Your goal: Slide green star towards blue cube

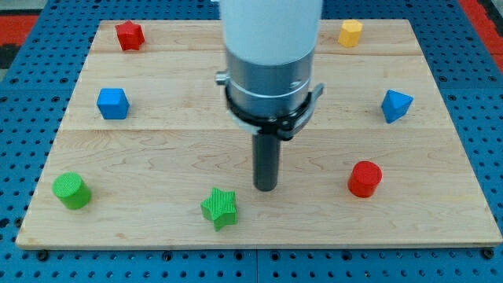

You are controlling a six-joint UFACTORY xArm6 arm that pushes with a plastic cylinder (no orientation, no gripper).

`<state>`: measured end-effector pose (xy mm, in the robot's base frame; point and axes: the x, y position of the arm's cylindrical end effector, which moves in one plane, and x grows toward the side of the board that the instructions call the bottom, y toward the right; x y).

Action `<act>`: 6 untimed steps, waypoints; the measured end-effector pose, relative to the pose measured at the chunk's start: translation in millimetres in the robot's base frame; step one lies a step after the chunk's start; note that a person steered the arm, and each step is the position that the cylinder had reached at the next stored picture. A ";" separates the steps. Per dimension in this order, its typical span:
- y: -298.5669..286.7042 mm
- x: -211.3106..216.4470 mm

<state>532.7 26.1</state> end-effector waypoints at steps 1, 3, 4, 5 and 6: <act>47.2 -20.0; 77.2 32.0; 7.2 39.1; -58.8 37.8; -58.6 65.1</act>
